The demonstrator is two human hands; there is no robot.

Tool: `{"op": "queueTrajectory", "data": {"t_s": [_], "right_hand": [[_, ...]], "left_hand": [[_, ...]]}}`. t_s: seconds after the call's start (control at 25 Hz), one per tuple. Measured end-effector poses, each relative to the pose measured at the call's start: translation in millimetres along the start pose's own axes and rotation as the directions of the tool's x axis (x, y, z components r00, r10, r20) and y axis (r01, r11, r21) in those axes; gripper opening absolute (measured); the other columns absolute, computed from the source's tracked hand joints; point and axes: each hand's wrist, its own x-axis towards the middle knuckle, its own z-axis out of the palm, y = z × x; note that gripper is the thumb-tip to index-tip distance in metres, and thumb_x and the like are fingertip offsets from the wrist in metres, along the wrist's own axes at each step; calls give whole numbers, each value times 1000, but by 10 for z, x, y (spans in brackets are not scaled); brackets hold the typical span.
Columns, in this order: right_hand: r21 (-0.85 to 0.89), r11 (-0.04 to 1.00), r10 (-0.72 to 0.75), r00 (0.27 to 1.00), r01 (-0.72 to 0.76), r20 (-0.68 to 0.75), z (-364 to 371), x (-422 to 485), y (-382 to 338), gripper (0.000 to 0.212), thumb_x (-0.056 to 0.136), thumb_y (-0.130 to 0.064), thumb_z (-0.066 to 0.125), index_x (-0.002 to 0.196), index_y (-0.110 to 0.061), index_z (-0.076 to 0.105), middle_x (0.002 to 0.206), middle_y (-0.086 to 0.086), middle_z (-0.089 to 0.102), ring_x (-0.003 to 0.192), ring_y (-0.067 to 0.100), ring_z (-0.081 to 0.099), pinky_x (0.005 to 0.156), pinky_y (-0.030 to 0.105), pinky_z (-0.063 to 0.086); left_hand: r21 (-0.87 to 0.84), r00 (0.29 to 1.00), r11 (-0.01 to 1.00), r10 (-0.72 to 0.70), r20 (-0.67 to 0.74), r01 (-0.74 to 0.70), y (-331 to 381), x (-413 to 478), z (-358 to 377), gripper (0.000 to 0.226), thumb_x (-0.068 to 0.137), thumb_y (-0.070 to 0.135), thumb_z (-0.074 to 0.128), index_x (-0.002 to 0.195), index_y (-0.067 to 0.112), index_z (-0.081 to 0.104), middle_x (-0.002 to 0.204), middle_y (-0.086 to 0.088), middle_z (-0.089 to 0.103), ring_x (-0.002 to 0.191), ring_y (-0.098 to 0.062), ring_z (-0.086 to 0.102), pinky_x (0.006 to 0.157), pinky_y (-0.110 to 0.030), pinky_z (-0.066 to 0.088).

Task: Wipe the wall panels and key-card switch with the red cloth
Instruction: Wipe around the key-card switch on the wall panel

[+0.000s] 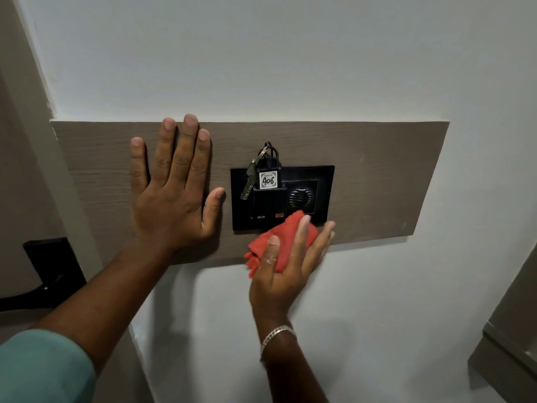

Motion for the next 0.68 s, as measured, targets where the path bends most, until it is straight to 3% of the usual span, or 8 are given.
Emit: {"op": "queueTrajectory", "data": {"t_s": [0.08,0.16,0.28,0.4,0.48,0.56,0.68], "right_hand": [[22,999,51,997,-50,-61,-102,176,71,54,97,-28,49,150,-20,36,166,8,11,157,30,11,124,58,23],[62,998,5,998,0,-68,-198,300,103,53,98,-25,49,150,-21,37,167,9,12,156,29,16,121,58,30],[126,966,-226,974,224,-3,-271,573,16,49,100,-28,47,149,-23,38,166,13,15,154,28,24,119,47,39],[33,878,-475,863,477,175,-257,895,-88,43,98,-26,49,141,-20,51,161,17,28,154,33,21,118,59,32],[-14,833,-531,806,553,262,-308,982,-45,41,96,-25,50,135,-19,57,158,19,33,154,34,18,119,63,27],[2,833,-531,798,553,286,-399,977,34,39,94,-21,50,132,-18,59,156,20,36,154,35,19,119,62,26],[45,918,-394,901,393,179,-429,905,38,40,95,-20,49,134,-15,57,158,17,33,153,34,22,117,61,32]], "left_hand": [[9,1000,1000,7,-10,-7,-5,0,17,76,95,48,35,157,9,13,165,-13,14,153,-30,4,121,-54,-2],[7,1000,1000,6,-22,-6,1,-6,37,76,95,48,34,157,9,13,164,-13,15,153,-31,6,121,-55,-1],[-1,1000,1000,8,-21,-8,-6,-10,42,77,95,48,34,157,9,12,165,-13,13,153,-31,4,121,-55,-2],[4,1000,1000,12,-24,-12,-6,-4,34,76,96,48,34,157,8,13,164,-14,14,152,-32,7,121,-54,-2],[6,1000,1000,5,-26,-5,8,-2,29,76,96,48,34,157,8,13,164,-13,14,152,-33,8,121,-54,-2],[4,1000,1000,3,-15,-3,7,-1,17,76,96,48,35,157,8,13,164,-13,13,152,-33,8,121,-54,-2],[0,1000,1000,7,-11,-7,-4,5,1,76,95,47,36,157,8,13,164,-14,13,152,-33,8,121,-55,-1]]}}
